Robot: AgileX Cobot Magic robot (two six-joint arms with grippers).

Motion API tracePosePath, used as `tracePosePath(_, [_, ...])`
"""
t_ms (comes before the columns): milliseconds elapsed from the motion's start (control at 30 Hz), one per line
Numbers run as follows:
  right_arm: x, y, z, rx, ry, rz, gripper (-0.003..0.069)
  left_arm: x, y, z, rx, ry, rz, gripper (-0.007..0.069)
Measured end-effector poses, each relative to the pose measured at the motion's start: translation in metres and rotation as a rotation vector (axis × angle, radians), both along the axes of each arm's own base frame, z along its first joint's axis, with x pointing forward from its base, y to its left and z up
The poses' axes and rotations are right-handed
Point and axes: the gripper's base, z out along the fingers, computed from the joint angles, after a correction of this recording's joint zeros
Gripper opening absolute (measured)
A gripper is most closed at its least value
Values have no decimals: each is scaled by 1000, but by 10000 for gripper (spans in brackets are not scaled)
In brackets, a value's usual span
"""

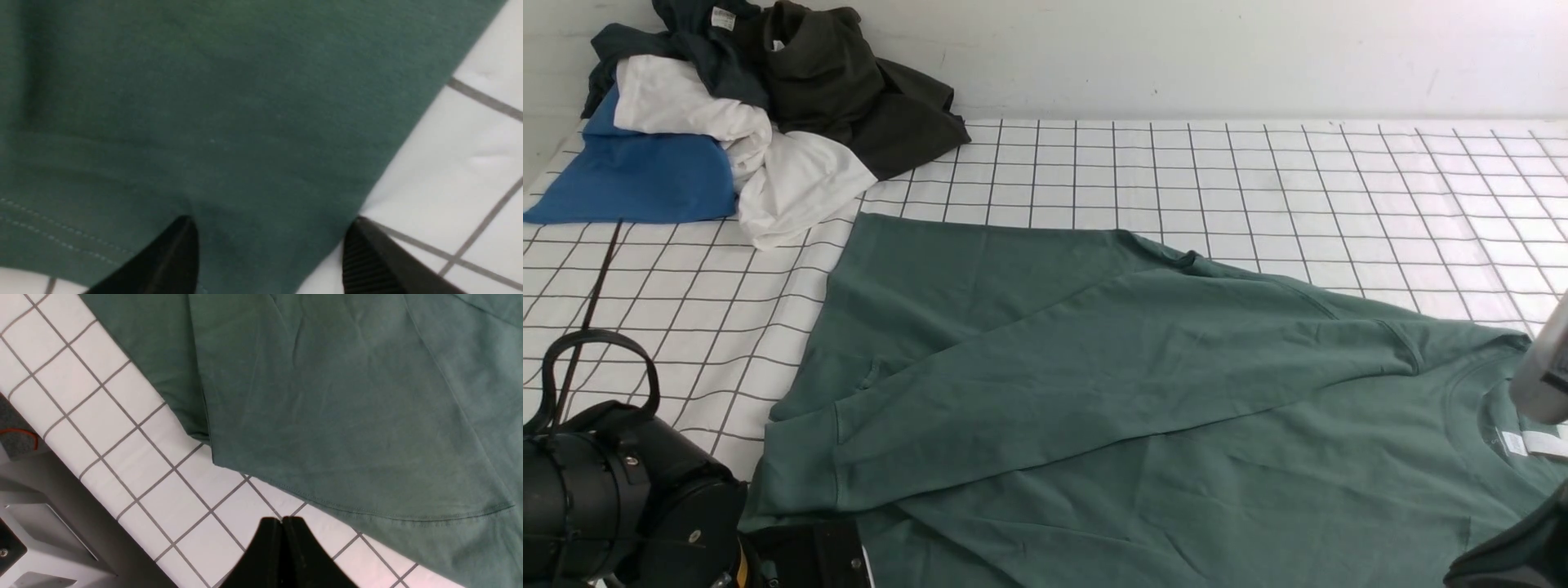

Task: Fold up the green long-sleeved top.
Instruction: Use both arms simultaneously to clamp the lower edge of the clothing fabric

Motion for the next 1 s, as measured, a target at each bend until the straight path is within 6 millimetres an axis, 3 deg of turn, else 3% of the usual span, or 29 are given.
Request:
tracePosePath(167, [0, 0, 0, 1, 1, -2, -15, 0, 0, 0, 0, -5, 13, 379])
tracePosePath(467, [1, -1, 0, -9, -6, -3, -15, 1, 1, 2, -3, -37, 17, 116])
tracePosePath(567, [3, -4, 0, -44, -31, -7, -15, 0, 3, 12, -16, -81, 34, 17])
tracePosePath(867, [11, -7, -4, -133, -67, -6, -15, -9, 8, 39, -59, -176, 46, 2])
tracePosePath(1000, [30, 7, -24, -236, 1, 115, -15, -13, 9, 40, -58, -159, 59, 4])
